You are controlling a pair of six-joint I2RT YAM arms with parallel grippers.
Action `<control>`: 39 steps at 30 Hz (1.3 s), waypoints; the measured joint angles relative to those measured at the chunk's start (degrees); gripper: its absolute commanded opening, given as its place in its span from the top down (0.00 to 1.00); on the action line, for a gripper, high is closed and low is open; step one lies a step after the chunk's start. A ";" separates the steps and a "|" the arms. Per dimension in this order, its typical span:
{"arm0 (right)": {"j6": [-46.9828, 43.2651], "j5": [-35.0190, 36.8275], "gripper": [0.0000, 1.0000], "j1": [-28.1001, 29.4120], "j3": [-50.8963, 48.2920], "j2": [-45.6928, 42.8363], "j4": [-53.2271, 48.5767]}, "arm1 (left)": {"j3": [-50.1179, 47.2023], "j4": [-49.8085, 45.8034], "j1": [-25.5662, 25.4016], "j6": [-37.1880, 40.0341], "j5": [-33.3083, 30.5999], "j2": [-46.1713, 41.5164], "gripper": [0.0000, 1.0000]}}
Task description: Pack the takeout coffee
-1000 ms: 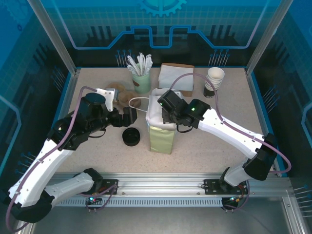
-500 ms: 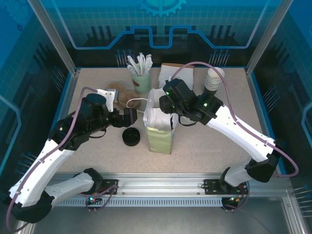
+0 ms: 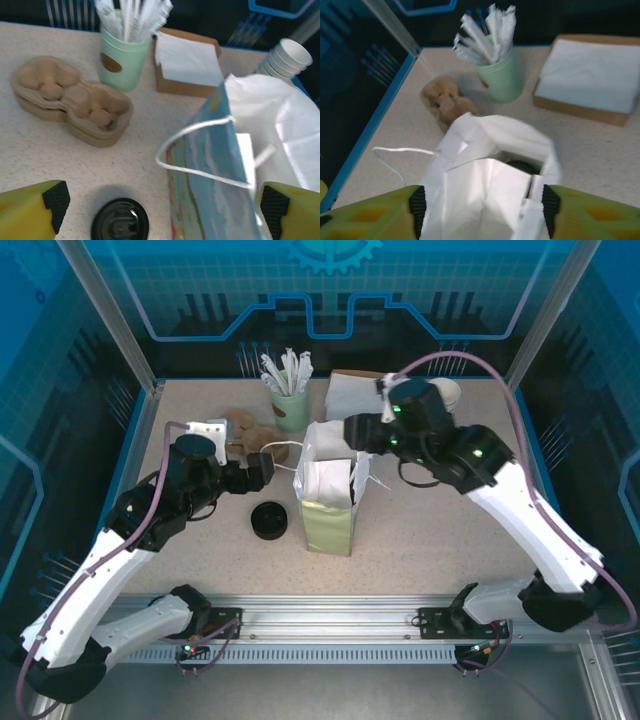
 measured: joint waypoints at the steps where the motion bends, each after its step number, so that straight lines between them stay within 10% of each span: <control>1: -0.50 0.26 0.26 -1.66 -1.88 -2.84 0.28 | -1.38 0.87 0.37 0.46 -1.22 -1.14 0.01; 10: -6.73 5.92 0.00 -18.25 -25.18 -23.69 1.95 | -14.23 12.83 2.14 3.39 -15.43 -8.98 0.01; 22: -18.53 16.35 0.00 -27.04 -61.07 -29.62 24.87 | -41.13 43.67 6.51 13.22 -27.34 -5.40 0.01; 39: -31.52 -0.11 0.00 -33.42 -77.15 -4.70 74.79 | -55.08 79.60 23.98 19.12 -11.85 15.28 0.01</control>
